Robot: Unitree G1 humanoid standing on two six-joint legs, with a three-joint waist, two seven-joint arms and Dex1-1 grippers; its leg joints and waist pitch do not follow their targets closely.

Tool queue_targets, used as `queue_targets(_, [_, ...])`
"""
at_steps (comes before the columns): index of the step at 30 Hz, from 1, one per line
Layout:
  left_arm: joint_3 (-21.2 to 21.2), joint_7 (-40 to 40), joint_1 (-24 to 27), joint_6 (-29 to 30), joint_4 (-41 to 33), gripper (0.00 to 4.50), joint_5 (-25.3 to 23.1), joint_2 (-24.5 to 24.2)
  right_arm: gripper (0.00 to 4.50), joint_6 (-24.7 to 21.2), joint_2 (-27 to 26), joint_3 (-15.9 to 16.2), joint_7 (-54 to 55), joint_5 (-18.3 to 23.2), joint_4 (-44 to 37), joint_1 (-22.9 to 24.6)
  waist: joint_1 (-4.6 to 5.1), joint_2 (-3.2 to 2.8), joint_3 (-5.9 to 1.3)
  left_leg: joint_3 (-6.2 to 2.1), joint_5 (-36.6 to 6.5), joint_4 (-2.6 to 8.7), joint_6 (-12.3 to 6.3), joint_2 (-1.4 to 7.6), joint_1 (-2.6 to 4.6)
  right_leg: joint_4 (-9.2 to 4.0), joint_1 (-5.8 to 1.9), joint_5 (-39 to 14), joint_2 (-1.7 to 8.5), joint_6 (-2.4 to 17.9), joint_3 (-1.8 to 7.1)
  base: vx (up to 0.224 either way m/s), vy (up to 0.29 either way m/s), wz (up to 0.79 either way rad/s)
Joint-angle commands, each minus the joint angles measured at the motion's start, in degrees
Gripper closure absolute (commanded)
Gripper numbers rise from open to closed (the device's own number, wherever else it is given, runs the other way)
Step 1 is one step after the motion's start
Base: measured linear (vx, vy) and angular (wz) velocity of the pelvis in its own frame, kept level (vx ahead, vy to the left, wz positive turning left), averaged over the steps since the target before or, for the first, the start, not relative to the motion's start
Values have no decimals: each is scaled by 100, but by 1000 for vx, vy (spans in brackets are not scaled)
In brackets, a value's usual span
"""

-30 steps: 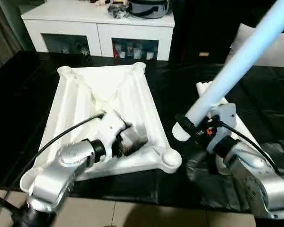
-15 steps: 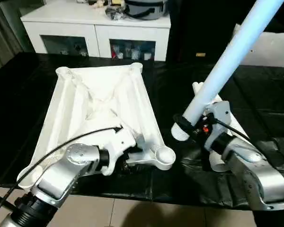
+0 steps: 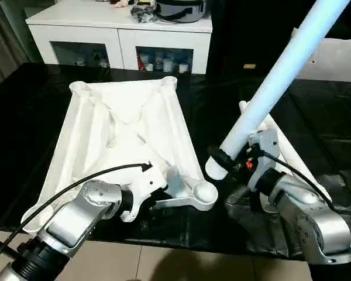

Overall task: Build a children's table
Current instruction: Insert table leg to table base

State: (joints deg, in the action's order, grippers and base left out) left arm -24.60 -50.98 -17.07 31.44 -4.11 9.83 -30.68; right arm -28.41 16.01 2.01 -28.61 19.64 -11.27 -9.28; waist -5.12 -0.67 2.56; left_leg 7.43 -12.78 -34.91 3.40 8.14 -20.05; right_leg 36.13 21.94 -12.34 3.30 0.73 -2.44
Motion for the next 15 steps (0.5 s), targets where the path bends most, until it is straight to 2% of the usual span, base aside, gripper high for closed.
queue_targets(1, [27,-11,-95,-219,89,312,-139,5,262,-9,35,5,-10,23,-181,-36,-5,16,-271,-61,-652,462,-99,372,-39,-466,-278,-1024,474,1018,304,0,0,0])
queue_targets(5, [-26,-28,-140,-367,228,352,-222,9,262,-17,60,10,-28,21,-179,-32,-2,4,-277,-69,-610,466,-80,380,-45,-454,-275,-922,476,1004,304,0,0,0])
queue_targets(8, [-26,-38,-196,-400,381,365,-236,49,262,-1,81,24,-70,9,-163,-40,-5,12,-274,-61,-590,464,-87,372,-46,-458,-277,-891,477,1014,305,0,0,0])
queue_targets(10, [-86,-115,-333,-535,728,392,-320,75,262,11,111,73,-133,-6,-124,-67,-3,19,-266,-63,-677,472,-77,382,-42,-468,-272,-1000,484,1016,306,0,0,0])
queue_targets(12, [-138,-173,-452,-680,1022,397,-429,92,262,14,128,109,-167,-10,-96,-92,-8,29,-249,-55,-829,488,-77,370,-27,-517,-250,-1349,477,915,312,0,0,0])
queue_targets(15, [-134,-195,-597,-769,1279,431,-488,122,262,-2,140,139,-201,0,-89,-123,-4,32,-262,-78,-810,500,-34,391,-49,-494,-273,-1349,502,880,311,0,0,0])
